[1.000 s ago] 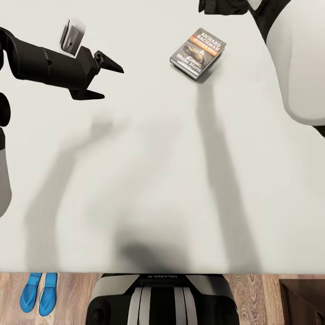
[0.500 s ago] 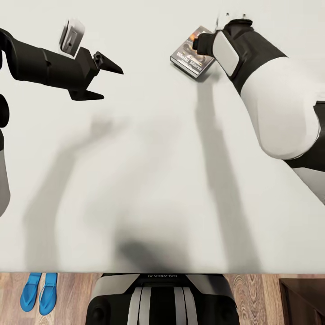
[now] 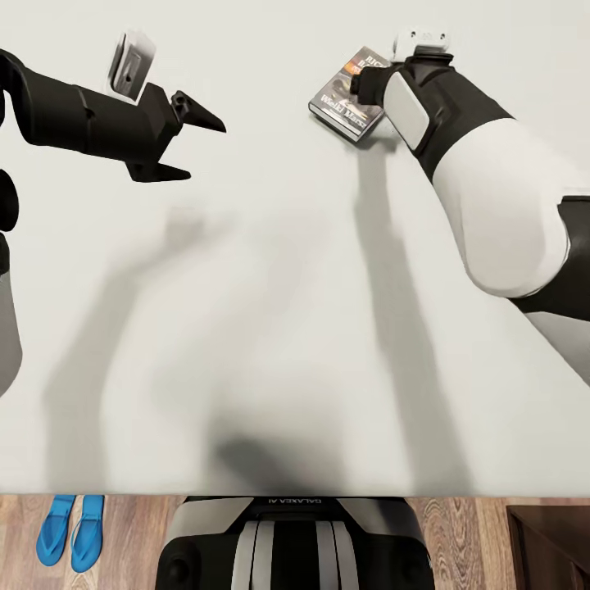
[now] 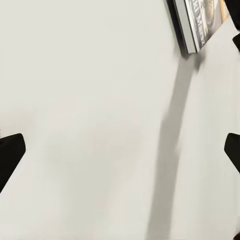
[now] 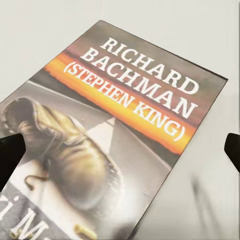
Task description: In the bedroom, move the book from the bed onto either nightstand, and place the two sandals side by side next to the bed.
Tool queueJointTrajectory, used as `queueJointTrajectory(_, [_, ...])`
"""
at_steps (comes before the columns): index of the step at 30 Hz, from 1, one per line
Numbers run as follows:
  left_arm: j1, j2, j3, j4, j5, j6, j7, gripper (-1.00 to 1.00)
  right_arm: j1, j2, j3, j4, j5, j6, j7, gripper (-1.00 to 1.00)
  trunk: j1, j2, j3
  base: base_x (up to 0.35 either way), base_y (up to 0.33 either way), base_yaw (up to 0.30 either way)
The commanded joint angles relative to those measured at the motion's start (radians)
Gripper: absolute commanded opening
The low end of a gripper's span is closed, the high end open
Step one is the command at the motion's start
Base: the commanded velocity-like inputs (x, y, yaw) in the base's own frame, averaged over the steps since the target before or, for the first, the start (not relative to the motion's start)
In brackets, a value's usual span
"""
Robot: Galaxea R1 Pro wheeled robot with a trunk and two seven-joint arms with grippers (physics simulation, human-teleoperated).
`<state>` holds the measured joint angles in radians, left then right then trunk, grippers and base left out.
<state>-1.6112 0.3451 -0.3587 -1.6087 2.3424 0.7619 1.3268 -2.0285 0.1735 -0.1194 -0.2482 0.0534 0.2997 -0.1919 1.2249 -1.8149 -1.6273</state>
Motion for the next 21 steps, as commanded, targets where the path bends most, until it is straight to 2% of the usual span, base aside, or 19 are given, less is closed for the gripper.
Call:
queueJointTrajectory(1, [-0.001, 0.002, 0.0, 0.0, 0.005, 0.008, 0.006, 1.0, -0.002, 0.001, -0.007, -0.002, 0.005, 0.007, -0.002, 1.0, 0.0, 0.0, 0.0, 0.0, 0.0, 0.0])
queueJointTrajectory(5, [-0.001, 0.006, 0.0, 0.0, 0.01, 0.008, 0.002, 1.0, -0.03, 0.001, -0.008, -0.004, 0.005, 0.036, -0.004, 1.0, 0.0, 0.0, 0.0, 0.0, 0.0, 0.0])
queueJointTrajectory(8, [0.0, 0.008, -0.001, 0.0, 0.014, 0.008, 0.0, 1.0, -0.073, 0.001, -0.008, -0.019, 0.003, 0.127, -0.005, 1.0, 0.004, -0.007, -0.004, 0.0, 0.0, 0.0])
queueJointTrajectory(11, [-0.002, 0.007, 0.0, 0.0, 0.014, 0.008, 0.002, 1.0, -0.082, 0.001, -0.01, -0.042, -0.001, 0.164, -0.006, 1.0, 0.015, -0.028, -0.013, 0.0, 0.0, 0.0])
queueJointTrajectory(18, [-0.018, 0.002, 0.004, 0.001, 0.014, 0.007, 0.006, 1.0, -0.09, 0.001, -0.012, -0.078, -0.008, 0.205, -0.007, 1.0, 0.042, -0.077, -0.035, 0.0, 0.0, 0.0])
queueJointTrajectory(21, [-0.025, 0.004, 0.004, 0.0, 0.014, 0.007, 0.006, 1.0, -0.091, 0.001, -0.014, -0.102, -0.008, 0.216, -0.007, 1.0, 0.042, -0.077, -0.035, 0.0, 0.0, 0.0])
